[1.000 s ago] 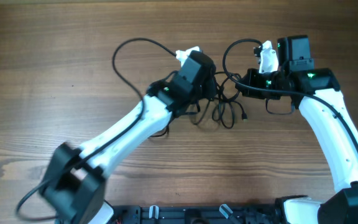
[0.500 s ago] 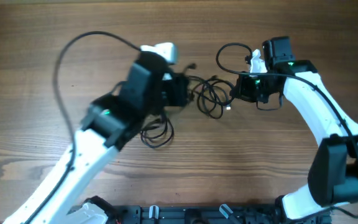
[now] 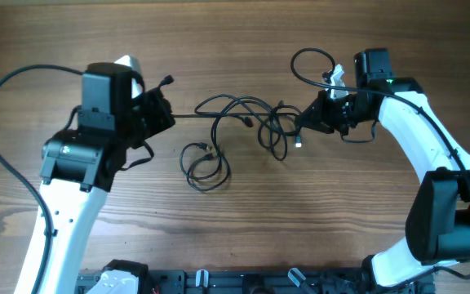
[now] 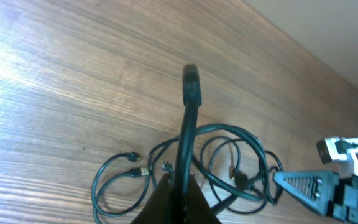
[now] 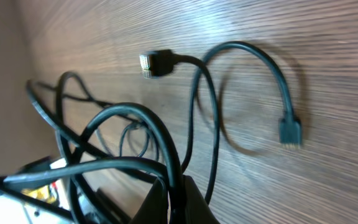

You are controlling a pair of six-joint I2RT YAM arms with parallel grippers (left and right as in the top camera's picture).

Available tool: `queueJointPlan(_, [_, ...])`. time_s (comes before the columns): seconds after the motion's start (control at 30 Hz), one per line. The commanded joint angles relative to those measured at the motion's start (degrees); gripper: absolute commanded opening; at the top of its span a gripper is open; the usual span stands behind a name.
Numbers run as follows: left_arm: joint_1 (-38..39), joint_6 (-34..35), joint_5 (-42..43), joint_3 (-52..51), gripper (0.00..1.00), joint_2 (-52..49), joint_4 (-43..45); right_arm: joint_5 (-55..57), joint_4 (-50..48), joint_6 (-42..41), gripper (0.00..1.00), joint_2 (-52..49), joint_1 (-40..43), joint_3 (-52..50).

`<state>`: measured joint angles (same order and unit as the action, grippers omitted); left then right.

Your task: Untangle cables

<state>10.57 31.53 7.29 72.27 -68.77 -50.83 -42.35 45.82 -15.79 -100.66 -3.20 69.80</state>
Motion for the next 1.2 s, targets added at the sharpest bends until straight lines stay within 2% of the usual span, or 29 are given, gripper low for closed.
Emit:
queueJointPlan(0.0, [-4.3, -5.2, -0.7, 1.2, 0.04, 2.0, -0.5, -1.1, -0.1, 14.1, 0.34, -1.0, 5.7, -0.1])
queueJointPlan(0.07, [-3.5, -5.7, 4.4, 1.2, 0.04, 1.1, -0.5, -8.2, 0.3, 21.4, 0.41, 0.2, 5.2, -0.1])
queueJointPlan(0.17, [-2.9, -5.9, 8.9, 1.2, 0.04, -0.6, -0.5, -9.2, 0.1, 25.0, 0.54, 5.2, 3.6, 0.0])
queueJointPlan(0.27, [-2.9, -5.8, 11.4, 1.2, 0.04, -2.0, 0.2, -9.2, -0.4, 25.7, 0.72, 12.2, 0.8, 0.0])
queueJointPlan(0.33, [-2.9, -5.8, 13.6, 1.2, 0.04, -2.7, 1.1, -9.2, -1.5, 23.1, 0.76, 15.9, -1.4, 0.0])
queueJointPlan(0.57, [-2.9, -5.6, 20.5, 1.2, 0.04, -2.9, 5.7, -2.6, -7.8, 1.5, 0.75, 17.5, -10.4, 0.0])
queueJointPlan(0.67, [-3.0, -5.4, 23.1, 1.2, 0.04, -2.8, 7.5, 2.1, -8.6, -4.3, 0.74, 15.7, -13.6, 0.0])
queueJointPlan(0.73, [-3.0, -4.5, 23.3, 1.2, 0.04, -2.8, 8.4, 2.1, -9.2, -3.4, 0.72, 14.6, -15.2, 0.0])
queueJointPlan(0.77, [-3.1, -2.8, 23.3, 1.2, 0.04, -2.8, 9.3, 2.1, -9.5, 0.1, 0.72, 13.7, -16.2, 0.0])
queueJointPlan(0.8, [-3.6, -0.3, 23.4, 1.2, 0.04, -2.8, 10.3, 3.1, -9.6, 7.6, 0.72, 12.3, -17.6, -0.1])
queueJointPlan(0.87, [-5.5, 5.4, 24.3, 1.2, 0.04, -2.8, 11.7, 5.6, -9.7, 13.5, 0.72, 9.5, -19.1, -0.1])
queueJointPlan(1.03, [-9.4, 11.7, 32.4, 1.2, 0.04, -2.8, 12.1, 3.8, -13.5, 15.8, 0.67, 4.3, -19.5, -0.1])
queueJointPlan(1.17, [-10.1, 17.3, 33.9, 1.2, 0.04, -2.8, 12.2, -0.8, -18.3, 17.2, 0.64, 1.8, -21.5, -0.1])
